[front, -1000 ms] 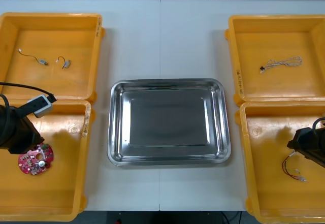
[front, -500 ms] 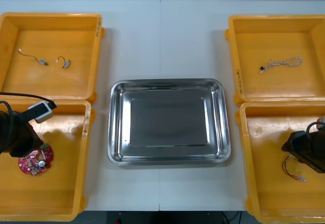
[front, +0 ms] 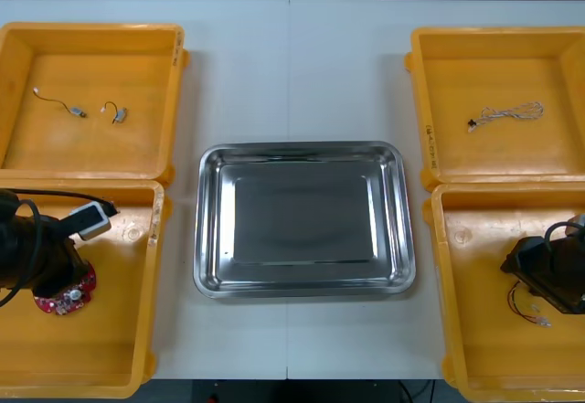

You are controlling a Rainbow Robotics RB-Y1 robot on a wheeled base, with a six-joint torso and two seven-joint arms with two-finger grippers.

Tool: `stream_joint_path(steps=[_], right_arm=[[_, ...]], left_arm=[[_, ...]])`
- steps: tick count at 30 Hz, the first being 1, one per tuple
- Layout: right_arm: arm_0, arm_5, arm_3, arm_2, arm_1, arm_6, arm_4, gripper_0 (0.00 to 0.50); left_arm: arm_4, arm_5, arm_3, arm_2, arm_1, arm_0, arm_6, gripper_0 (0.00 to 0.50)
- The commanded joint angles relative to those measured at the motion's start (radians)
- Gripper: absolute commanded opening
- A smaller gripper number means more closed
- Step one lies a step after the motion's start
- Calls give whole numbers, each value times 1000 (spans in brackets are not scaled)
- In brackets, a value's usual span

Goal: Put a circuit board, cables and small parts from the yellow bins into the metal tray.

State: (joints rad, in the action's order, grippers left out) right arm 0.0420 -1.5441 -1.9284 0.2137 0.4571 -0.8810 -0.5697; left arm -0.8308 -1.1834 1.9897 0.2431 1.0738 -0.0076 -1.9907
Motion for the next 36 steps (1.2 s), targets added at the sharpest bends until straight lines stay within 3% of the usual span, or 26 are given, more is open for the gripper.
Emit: stream_joint_path(steps=[1, 8, 9, 10, 11, 12, 18, 21, 23, 25, 26, 36], right_arm=[[29, 16, -4, -25, -11, 36, 16, 500], [47, 50, -6, -37, -9, 36, 17, 484], [47, 50, -4, -37, -11, 37, 17, 313], [47, 50, -4, -37, -11, 37, 17, 221], [47, 48, -4, -37, -11, 37, 17, 32], [48, 50, -6, -39, -11, 37, 17, 0], [45, 48, -4, -37, -9, 37, 17, 0], [33, 42, -6, -34, -9, 37, 17, 0], [22, 33, -6, -30, -9, 33, 17, 0], [2, 15, -6, -16, -9, 30, 14, 0], [-2, 9, -9, -10, -9, 28, 14, 0], [-44, -159, -139, 47, 5, 22, 22, 0]], left_arm=[[2, 13, 0, 21, 55, 3, -103, 500], [4, 13, -6, 25, 55, 3, -103, 500], [4, 13, -8, 25, 55, 4, -105, 500], [4, 14, -9, 25, 55, 4, -105, 500], [4, 14, -11, 25, 55, 3, -105, 500], [4, 14, -12, 27, 54, 4, -105, 500], [1, 14, -14, 25, 54, 4, -106, 492], [-2, 14, -14, 27, 55, 4, -106, 356], [-7, 16, -14, 27, 55, 3, -106, 218], [-8, 30, -14, 38, 55, 4, -105, 31], [-8, 41, -15, 44, 55, 3, -105, 2], [-16, 62, -17, 53, 57, -3, -99, 0]])
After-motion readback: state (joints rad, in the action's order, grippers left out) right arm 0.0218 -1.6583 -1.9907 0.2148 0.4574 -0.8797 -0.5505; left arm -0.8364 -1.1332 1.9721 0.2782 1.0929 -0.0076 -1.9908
